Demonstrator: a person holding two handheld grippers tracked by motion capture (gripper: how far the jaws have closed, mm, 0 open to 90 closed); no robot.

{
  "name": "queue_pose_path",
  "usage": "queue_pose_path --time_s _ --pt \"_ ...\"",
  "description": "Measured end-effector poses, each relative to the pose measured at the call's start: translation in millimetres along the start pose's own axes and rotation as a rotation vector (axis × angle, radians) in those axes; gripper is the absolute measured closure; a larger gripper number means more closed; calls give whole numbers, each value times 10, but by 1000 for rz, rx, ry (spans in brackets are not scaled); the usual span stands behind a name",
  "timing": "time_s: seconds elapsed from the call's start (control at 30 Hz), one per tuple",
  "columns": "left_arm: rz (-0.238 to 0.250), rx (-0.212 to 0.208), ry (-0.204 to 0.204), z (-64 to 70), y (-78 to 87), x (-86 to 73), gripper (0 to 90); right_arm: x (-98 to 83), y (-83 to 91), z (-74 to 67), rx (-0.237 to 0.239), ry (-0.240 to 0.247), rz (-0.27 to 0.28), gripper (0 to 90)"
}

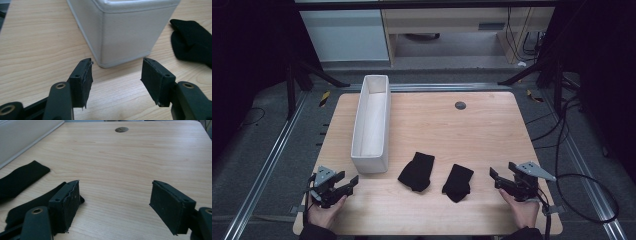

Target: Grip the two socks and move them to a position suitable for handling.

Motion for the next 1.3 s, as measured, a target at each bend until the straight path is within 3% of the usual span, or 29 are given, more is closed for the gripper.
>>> queue_pose_path --time_s 0.13,0.2,0.33,0.37,0.57,0.67,0.97,1.3 --pt "2 12 -37 102 -15 -2 415 57 3 -79 25 30 8 250" --pt "-15 -15 -66 227 -59 -8 400 82 -6 -126 52 34 4 261" --pt "-26 -43 -93 325 -97 -12 382 110 -38 -199 79 54 -7 291" --pt "-25 -61 -120 403 -116 -4 376 147 -65 -257 97 71 -17 313" --pt "-11 -85 -159 542 -129 15 358 237 -164 -395 143 106 -50 358" --pt "-6 -98 -178 618 -147 30 354 261 -287 -483 170 135 -93 405" --pt "-3 -114 -211 758 -188 49 341 210 -620 -514 130 183 -199 445" --pt "-11 -135 -227 835 -215 58 338 112 -782 -535 117 207 -295 467"
Point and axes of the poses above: each handheld gripper's, and its own axes: y roughly backward along the jaws, x roughly out of its top, z roughly to its right, the point moved 2 cm from there along -y, roughly forward along the jaws, and after that the axes turned 15 degrees about -z, right-handed, at the moved point
